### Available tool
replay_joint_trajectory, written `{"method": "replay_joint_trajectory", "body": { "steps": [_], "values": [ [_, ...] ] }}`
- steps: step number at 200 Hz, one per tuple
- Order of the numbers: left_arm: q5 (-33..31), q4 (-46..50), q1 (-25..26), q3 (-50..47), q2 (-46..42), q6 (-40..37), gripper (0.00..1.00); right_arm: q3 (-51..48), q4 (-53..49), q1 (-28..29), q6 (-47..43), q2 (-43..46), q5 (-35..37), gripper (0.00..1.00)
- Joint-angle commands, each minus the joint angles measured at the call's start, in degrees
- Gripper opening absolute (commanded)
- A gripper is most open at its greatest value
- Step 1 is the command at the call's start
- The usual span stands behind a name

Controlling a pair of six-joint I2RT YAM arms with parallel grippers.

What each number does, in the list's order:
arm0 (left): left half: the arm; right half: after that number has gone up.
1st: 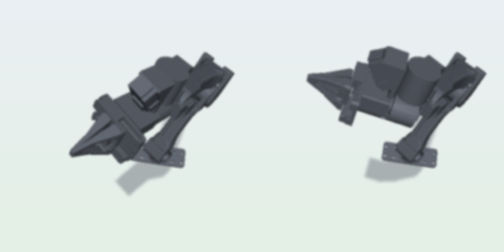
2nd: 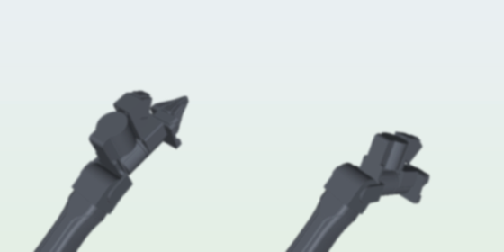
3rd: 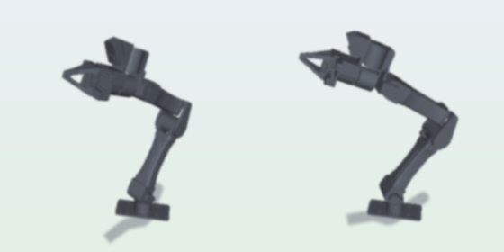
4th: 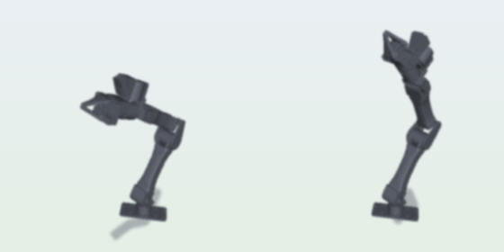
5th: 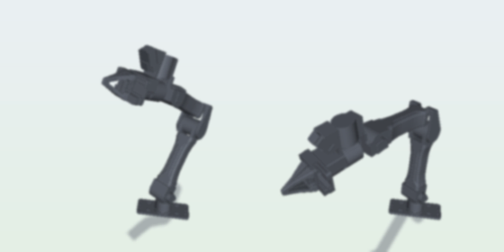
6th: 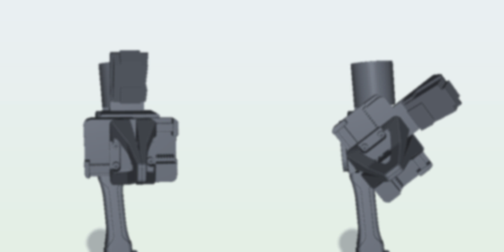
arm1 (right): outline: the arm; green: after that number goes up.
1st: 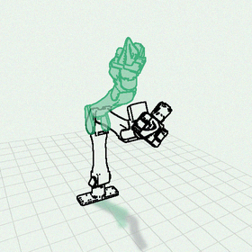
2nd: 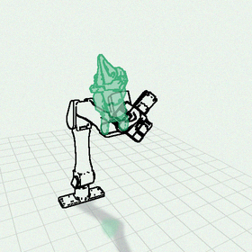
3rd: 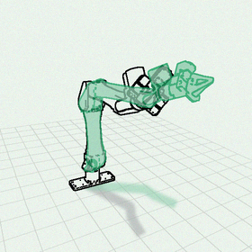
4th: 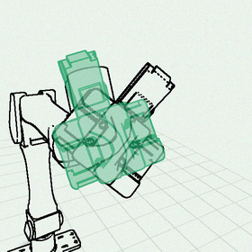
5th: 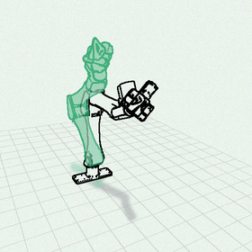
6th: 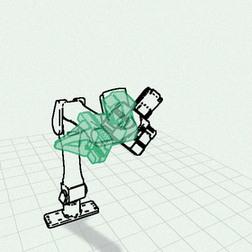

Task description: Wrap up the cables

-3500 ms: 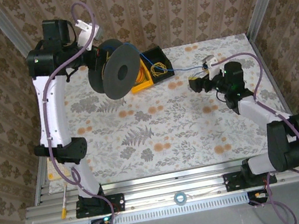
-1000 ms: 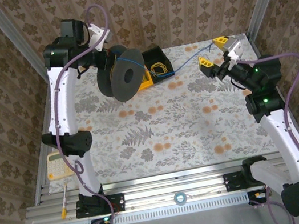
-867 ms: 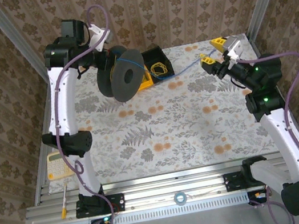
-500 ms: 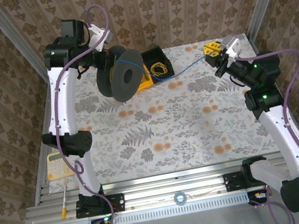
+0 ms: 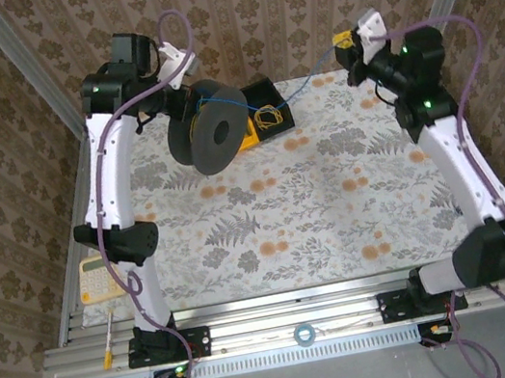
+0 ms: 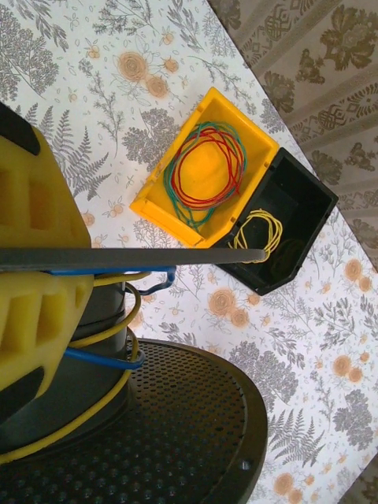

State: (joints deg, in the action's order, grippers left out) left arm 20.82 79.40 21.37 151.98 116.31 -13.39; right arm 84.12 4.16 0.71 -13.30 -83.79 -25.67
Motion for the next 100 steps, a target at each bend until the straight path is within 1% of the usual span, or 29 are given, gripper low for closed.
{"method": "replay_joint_trajectory", "body": {
  "steps": [1, 15, 37, 57, 79, 91, 100],
  "values": [
    [0.50, 0.80, 0.81, -0.54, -3.25, -2.40, 0.00, 7.15, -8.34, -0.75, 0.85, -7.95, 5.73, 0.00],
    [0.45, 1.00, 0.92, -1.79, -4.19, -2.94, 0.00, 13.67, -11.81, -1.46, 1.97, -14.12, 7.30, 0.00],
    [0.58, 2.18, 1.26, -2.37, -5.25, -3.79, 0.00, 24.25, -17.99, -2.68, 2.86, -23.68, 7.85, 0.00],
    [0.90, 3.06, 2.05, -2.91, -6.48, -4.82, 0.00, 36.19, -26.90, -3.21, 2.09, -33.03, 9.25, 0.00],
    [3.95, 3.48, 2.16, -3.37, -7.97, -5.92, 0.00, 48.55, -37.31, -3.37, 0.70, -42.82, 10.87, 0.00],
    [4.74, 3.20, 2.09, -3.16, -8.85, -5.86, 0.00, 52.55, -41.80, -3.25, -0.02, -46.42, 11.25, 0.00],
    [5.63, 3.05, 1.97, -2.46, -9.45, -5.86, 0.00, 53.09, -43.87, -2.96, -0.74, -47.99, 11.65, 0.00]
  ]
}}
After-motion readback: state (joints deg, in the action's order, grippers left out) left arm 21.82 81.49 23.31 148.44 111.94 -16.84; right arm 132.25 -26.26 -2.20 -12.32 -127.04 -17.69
